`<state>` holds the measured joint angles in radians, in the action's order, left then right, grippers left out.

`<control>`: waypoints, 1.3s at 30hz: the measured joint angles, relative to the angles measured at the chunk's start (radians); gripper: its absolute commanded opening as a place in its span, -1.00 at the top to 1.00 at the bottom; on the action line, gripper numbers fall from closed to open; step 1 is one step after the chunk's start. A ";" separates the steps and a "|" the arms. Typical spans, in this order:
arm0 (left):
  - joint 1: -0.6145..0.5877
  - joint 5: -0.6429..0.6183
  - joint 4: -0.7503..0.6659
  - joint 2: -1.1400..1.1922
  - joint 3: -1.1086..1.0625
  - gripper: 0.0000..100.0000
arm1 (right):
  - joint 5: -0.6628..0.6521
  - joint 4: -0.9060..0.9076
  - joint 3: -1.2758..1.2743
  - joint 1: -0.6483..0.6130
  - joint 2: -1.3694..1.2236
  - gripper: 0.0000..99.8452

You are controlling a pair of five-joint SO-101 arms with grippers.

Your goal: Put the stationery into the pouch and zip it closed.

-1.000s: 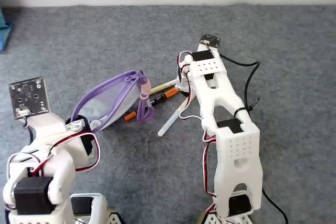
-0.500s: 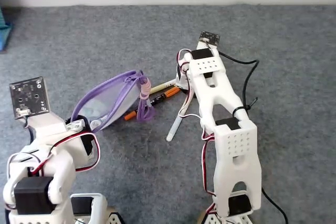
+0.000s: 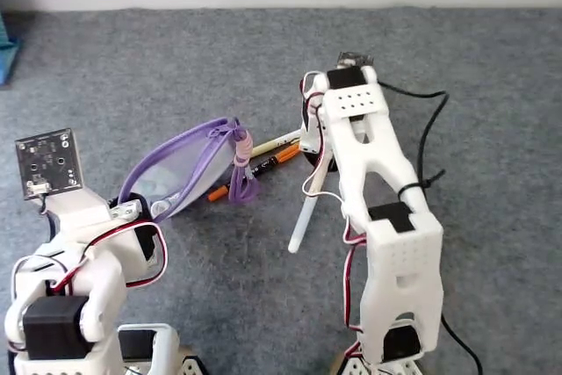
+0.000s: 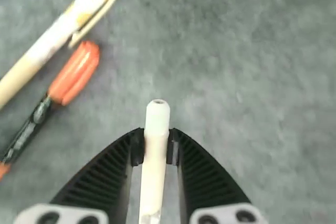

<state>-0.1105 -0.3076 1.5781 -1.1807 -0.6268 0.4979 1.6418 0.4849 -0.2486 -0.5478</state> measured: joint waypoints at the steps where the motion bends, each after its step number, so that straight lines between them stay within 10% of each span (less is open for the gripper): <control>1: 0.000 0.000 0.000 0.000 0.000 0.97 | 0.000 0.032 0.000 -0.002 0.035 0.98; 11: 0.000 0.000 0.000 0.000 0.000 0.97 | -0.080 0.109 0.000 -0.025 0.503 0.98; 24: 0.000 0.000 0.000 0.000 0.000 0.97 | -0.290 0.104 0.000 -0.379 1.074 0.98; 39: 0.000 0.000 0.000 0.000 0.000 0.97 | -0.411 -0.618 -0.133 -0.482 1.152 0.98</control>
<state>-0.1105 -0.3076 1.5781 -1.1807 -0.6268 0.0867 1.0234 0.3514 -0.7304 0.6045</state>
